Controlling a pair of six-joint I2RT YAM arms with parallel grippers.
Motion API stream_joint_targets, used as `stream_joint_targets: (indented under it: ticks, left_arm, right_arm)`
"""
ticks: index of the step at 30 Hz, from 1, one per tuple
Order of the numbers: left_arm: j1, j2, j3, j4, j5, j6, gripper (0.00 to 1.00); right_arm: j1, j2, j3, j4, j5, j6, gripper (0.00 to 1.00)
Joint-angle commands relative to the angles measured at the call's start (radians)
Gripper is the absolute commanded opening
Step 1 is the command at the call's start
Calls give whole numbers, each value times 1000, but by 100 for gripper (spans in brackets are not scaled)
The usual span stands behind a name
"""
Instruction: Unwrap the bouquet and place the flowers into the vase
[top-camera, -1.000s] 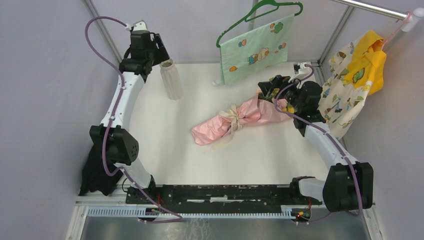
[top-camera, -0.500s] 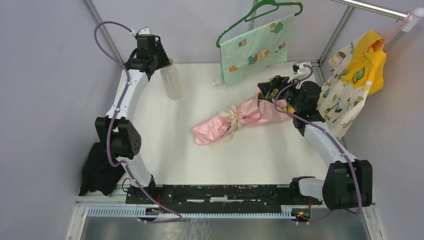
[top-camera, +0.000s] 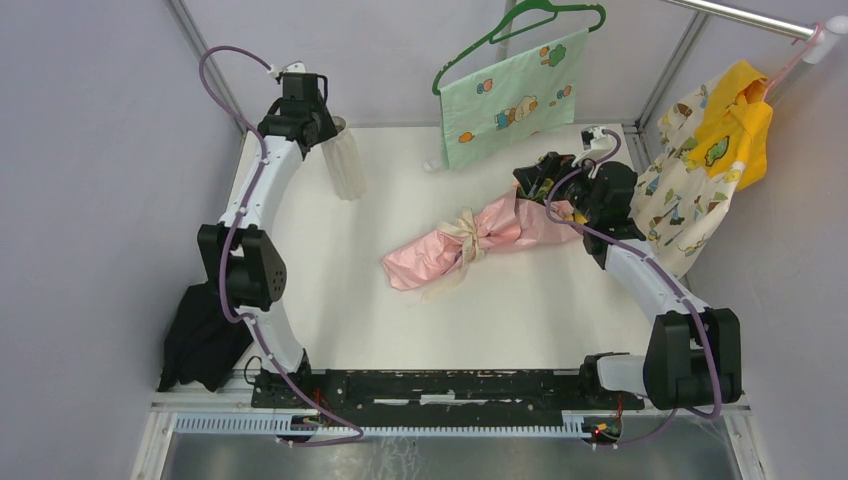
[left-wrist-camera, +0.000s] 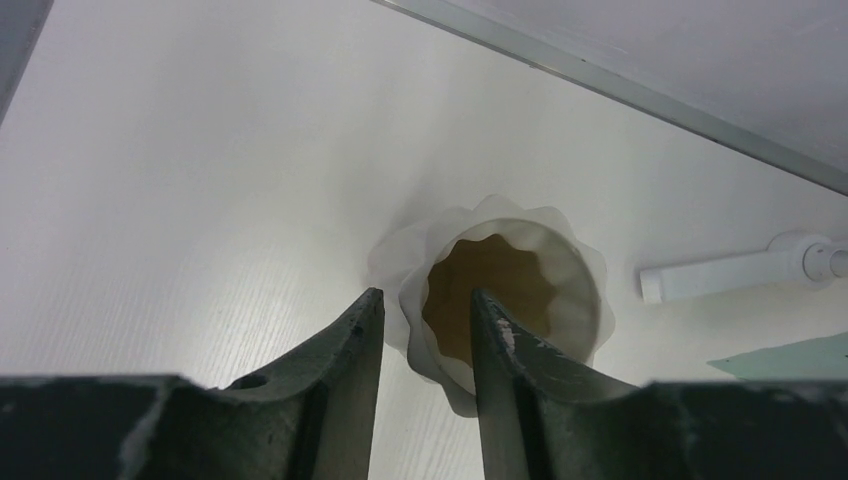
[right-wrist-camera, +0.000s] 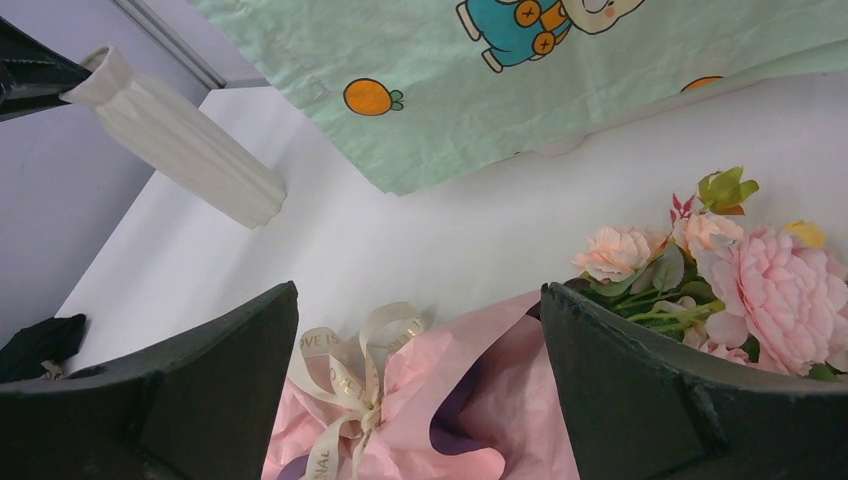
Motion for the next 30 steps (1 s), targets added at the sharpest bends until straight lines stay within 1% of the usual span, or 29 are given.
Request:
stream_joint_targets:
  ticks: [1,8,13,16,18,25,30]
  left_arm:
    - [3,48,47,-17,-12,-35,42]
    - [3,92,80,-39,9,-35,27]
    - [0,90,87,-54,18,-32,20]
    - [-3,84,92,-71,11,-29,11]
    - [-3,86,105,-94,5,-32,2]
    - [-4,73,121,-126,13,-40,2]
    - [-4,38,105,-138,7,-49,2]
  right_arm:
    - [6,5,1,57,-18,14,96]
    - [6,16,1,59,-18,12,96]
    - [7,28,1,66,-19,17,96]
    - [6,39,1,73,-22,21,96]
    - [5,43,1,78,-24,27,96]
    - [7,56,2,88,-31,34,96]
    - [6,57,2,87,-31,35,96]
